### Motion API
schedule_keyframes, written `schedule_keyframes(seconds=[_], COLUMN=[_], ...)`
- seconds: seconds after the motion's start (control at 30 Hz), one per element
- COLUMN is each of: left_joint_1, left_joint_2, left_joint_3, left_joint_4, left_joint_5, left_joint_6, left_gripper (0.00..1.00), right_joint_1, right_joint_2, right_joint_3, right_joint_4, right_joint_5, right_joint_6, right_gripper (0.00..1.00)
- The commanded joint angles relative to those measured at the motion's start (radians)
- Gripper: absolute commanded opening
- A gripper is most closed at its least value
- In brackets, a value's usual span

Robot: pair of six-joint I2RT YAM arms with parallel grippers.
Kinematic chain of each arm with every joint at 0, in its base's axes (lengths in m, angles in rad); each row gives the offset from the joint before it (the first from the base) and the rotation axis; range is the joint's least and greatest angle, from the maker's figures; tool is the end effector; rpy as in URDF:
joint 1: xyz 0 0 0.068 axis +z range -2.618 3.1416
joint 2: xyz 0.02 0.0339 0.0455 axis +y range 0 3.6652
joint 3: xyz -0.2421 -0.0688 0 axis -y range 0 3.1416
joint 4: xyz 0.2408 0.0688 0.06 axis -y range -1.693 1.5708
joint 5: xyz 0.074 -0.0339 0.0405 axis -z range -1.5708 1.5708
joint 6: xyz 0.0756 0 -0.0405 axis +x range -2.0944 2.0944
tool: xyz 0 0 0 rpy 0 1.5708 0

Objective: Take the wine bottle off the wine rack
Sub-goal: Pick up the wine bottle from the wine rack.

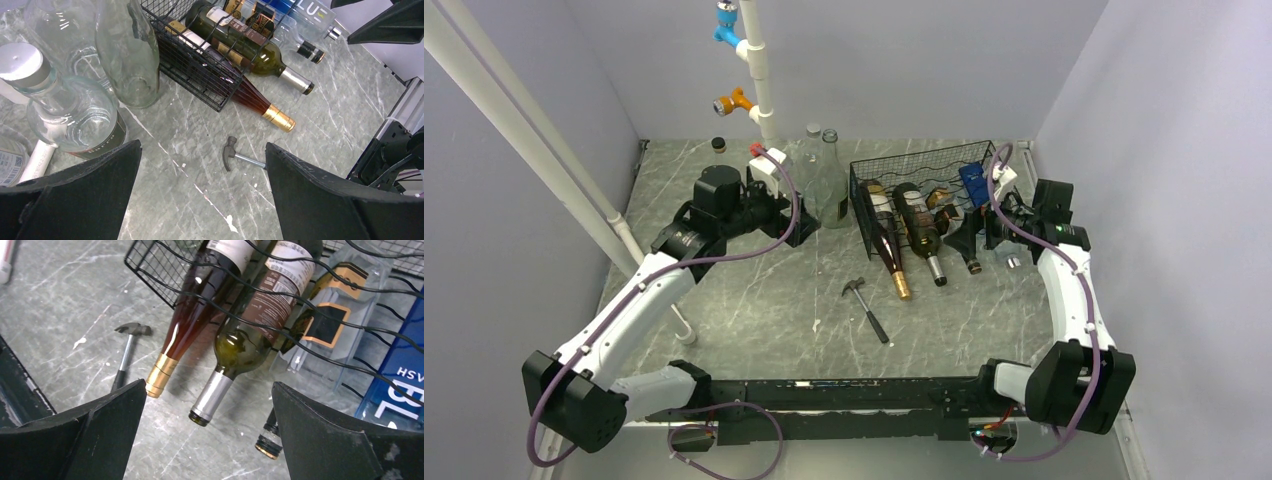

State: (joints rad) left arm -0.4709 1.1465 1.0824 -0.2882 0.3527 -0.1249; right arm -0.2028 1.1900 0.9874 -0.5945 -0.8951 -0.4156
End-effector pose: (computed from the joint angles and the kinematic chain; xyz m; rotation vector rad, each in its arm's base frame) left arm 0.2560 -0.1596 0.3286 0.5762 1.8846 -0.7337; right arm 0.2692 0.0049 0.2618 -0.6218 2.0135 0.6893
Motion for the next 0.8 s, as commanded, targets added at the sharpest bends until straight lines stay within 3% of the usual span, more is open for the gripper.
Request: schedule_keyframes(seconds=[0.0, 0.77], left_joint_1=[0.003, 0.003], left_joint_2=[-0.038, -0.051], left_joint_3=[-0.003, -0.003], left_joint_4=[0.043, 0.035], left_joint_5=[0.016, -0.017], left_joint_6=[-0.004, 0.006], left_gripper=[0.99, 1.00], right_joint_1=[-0.007, -0.006], right_joint_2=[0.008, 0.232], right_joint_3=[-0.004, 0.010], right_joint_4=[0.007, 0.011], right_joint_5=[0.080, 0.273], right_joint_6=[-0.034, 0.041], right_gripper=[0.99, 0.99])
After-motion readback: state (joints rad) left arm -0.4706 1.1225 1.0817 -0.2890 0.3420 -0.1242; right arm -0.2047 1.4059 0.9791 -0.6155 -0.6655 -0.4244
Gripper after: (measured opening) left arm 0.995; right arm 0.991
